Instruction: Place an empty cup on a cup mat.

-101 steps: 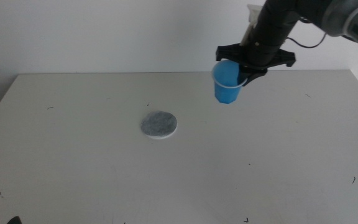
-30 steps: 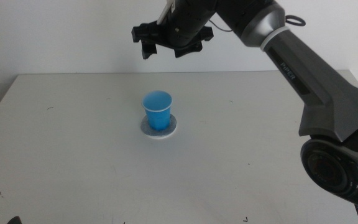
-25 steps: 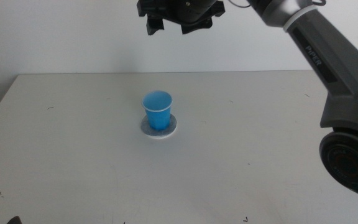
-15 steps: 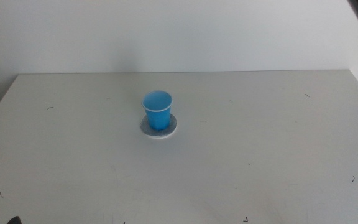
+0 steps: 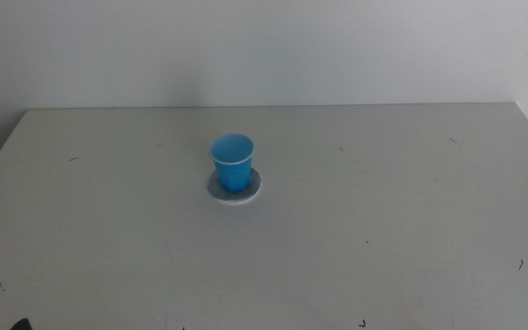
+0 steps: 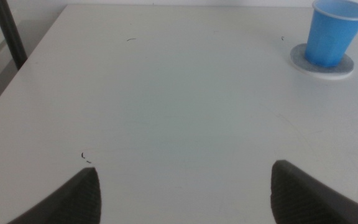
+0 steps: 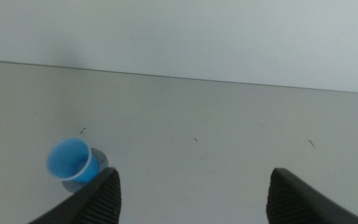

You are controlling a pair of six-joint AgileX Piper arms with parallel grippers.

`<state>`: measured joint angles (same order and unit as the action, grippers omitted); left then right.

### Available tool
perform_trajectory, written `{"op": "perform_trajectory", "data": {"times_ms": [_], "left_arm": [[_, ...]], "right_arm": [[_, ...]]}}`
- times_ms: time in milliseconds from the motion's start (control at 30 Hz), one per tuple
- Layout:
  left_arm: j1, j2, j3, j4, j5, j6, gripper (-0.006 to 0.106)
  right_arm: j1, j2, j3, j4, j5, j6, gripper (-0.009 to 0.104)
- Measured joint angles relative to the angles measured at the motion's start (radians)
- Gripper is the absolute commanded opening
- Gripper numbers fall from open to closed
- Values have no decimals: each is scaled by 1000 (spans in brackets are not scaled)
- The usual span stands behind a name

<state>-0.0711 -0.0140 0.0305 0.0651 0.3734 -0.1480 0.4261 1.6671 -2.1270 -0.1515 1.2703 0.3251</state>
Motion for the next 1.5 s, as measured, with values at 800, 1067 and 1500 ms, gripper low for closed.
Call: {"op": "perform_trajectory", "data": {"times_ms": [800,1067,1500], "left_arm": [[0,0,0,0,0,0,105],[0,0,0,0,0,0,105],[0,0,0,0,0,0,105]], "right_arm": [[-295,-882,1100,37,-395,8,60],[-295,-1152,1410,37,-624,-123,65],[-295,-1468,1693,2,-768,-147,92]]}}
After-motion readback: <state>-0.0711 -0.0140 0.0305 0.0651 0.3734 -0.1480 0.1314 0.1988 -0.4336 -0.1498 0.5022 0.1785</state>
